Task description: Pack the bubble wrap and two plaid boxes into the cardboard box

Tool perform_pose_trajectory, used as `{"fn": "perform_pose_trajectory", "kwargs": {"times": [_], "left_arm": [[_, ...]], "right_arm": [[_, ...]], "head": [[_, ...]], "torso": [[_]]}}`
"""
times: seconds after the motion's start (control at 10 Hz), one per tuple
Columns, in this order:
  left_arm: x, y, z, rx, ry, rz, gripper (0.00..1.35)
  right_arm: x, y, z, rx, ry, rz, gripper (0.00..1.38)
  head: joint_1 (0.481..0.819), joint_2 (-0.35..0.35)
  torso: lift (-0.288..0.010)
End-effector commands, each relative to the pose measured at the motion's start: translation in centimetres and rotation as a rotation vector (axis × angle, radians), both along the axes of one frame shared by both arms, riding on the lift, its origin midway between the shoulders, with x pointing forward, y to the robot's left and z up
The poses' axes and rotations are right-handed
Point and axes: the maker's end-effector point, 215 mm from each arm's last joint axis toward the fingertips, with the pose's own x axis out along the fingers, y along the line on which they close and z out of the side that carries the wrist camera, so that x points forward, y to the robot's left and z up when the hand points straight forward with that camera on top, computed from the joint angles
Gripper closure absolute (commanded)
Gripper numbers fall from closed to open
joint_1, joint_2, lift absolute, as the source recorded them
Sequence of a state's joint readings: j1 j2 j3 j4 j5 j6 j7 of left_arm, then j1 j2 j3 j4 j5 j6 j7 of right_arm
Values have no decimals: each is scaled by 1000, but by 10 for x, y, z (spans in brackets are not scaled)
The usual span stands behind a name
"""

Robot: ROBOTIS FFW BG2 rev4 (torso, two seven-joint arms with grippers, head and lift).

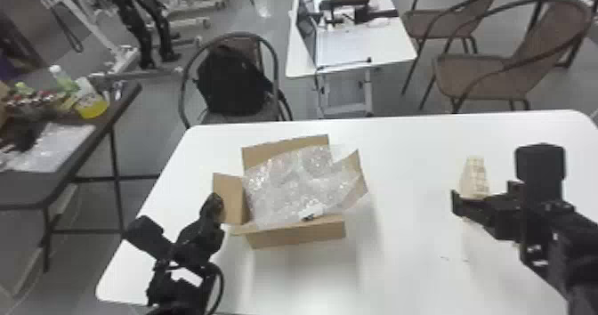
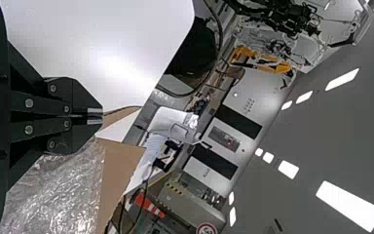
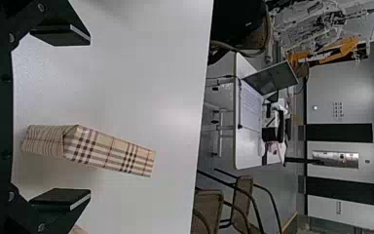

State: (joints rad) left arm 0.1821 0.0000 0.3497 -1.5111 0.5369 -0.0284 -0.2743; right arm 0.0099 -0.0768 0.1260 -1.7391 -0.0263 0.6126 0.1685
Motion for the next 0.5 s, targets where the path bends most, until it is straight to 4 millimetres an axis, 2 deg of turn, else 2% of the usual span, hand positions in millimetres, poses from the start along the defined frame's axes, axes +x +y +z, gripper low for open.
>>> {"fn": "perform_pose_trajectory", "kwargs": {"times": [0.0,0.4], "left_arm": [[0,-1,-1,-4,2,-1,1210],[1,-3,0,-4,-1,-6,1210]], "right_arm": [[1,-4,-8,1,18,-34,185],[11,-5,-41,9,86,-49,186]], "head": [[695,244],[695,236]], "torso": [[-50],[-50]]}}
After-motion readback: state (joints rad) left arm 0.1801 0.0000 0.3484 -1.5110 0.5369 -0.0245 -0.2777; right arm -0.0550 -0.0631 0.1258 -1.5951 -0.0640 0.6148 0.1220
